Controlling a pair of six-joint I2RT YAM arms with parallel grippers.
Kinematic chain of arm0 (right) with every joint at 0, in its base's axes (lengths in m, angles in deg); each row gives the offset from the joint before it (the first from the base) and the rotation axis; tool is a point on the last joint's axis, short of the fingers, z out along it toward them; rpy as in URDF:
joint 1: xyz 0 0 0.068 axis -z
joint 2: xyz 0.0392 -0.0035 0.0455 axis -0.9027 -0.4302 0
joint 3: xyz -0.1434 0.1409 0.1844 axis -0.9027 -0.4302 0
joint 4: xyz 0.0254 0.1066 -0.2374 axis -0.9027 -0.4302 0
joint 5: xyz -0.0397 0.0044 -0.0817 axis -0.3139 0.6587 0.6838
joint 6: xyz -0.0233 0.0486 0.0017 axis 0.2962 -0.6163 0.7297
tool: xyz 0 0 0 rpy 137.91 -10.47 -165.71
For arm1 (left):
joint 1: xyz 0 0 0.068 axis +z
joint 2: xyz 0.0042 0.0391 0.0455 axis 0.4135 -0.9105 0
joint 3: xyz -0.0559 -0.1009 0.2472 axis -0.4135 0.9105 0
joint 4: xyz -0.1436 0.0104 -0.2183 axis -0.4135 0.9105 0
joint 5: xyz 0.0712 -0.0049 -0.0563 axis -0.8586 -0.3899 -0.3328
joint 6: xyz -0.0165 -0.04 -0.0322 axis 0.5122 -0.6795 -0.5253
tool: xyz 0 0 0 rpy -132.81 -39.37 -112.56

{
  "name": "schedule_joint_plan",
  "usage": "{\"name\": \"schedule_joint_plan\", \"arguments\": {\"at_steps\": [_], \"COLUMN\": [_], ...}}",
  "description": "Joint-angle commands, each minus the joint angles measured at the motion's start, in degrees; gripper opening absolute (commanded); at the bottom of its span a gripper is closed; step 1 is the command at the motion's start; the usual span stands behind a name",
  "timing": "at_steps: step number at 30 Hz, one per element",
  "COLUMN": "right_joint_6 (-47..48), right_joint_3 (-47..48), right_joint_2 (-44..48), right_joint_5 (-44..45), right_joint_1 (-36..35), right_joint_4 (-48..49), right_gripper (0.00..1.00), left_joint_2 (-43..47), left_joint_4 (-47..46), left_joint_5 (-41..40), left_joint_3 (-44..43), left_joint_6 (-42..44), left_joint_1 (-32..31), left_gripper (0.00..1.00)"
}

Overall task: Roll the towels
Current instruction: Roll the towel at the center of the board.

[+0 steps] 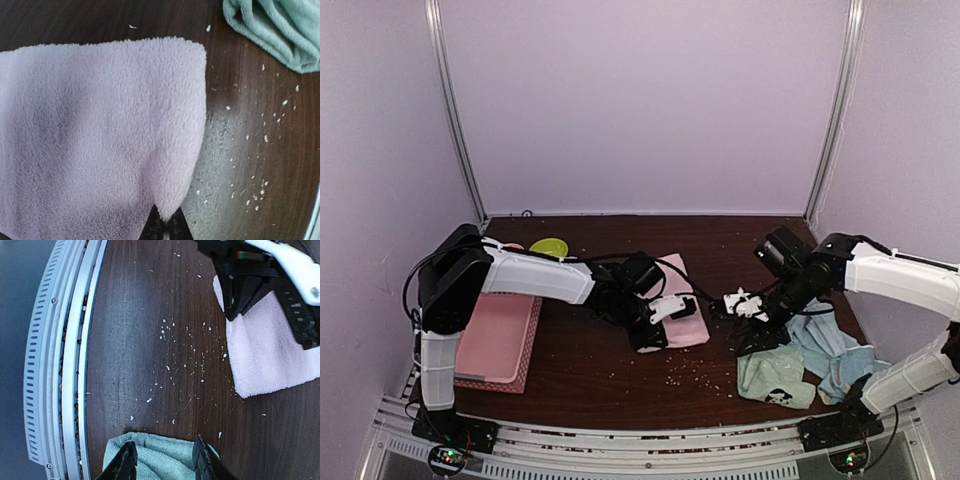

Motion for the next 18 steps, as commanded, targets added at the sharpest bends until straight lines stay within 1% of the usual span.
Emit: {"name": "schedule_joint_plan", "arguments": {"at_steps": [1,2,4,5,10,13,18], "right_joint_6": [0.7,0.0,-2.4,-2.7,-5.4,-4.5,0.8], "right_joint_3": [-2.6,-3.0,-3.7,-4.0,-4.3,-5.5,-6.2], "right_joint_2": [-0.3,-0.8,-1.7,-2.2,-5.4,-6.3,-11.0], "right_joint_5": [8.5,10.1,15.0,16.3,22.6,23.3,22.9], "right_joint_1": [-3.5,-4.7,-7.3,-8.1,-11.6,-12.2,-12.4], "right_joint_4": [5.8,7.7,12.3,14.2,25.0,31.2,35.5], "right_gripper": [0.40,0.40,0.41,0.42,0.44,0.45,0.50], "left_joint_2": [-3.7,-4.4,-6.0,-6.5,-9.7,-11.6,-12.5], "left_joint_4": [4.7,4.8,4.9,4.8,6.4,7.0,7.0], "left_joint_5": [20.3,22.0,26.2,28.2,31.0,32.7,33.3], "left_joint_3": [-4.9,-5.8,-7.3,-7.8,-10.2,-10.7,-10.8], "left_joint_6": [-12.2,-15.5,-18.3,-19.0,-18.9,-19.4,-19.9], "left_joint_1": [4.3,5.3,6.8,7.3,7.7,7.9,8.8], "left_gripper": [0.00,0.00,0.00,0.00,0.00,0.00,0.00]}}
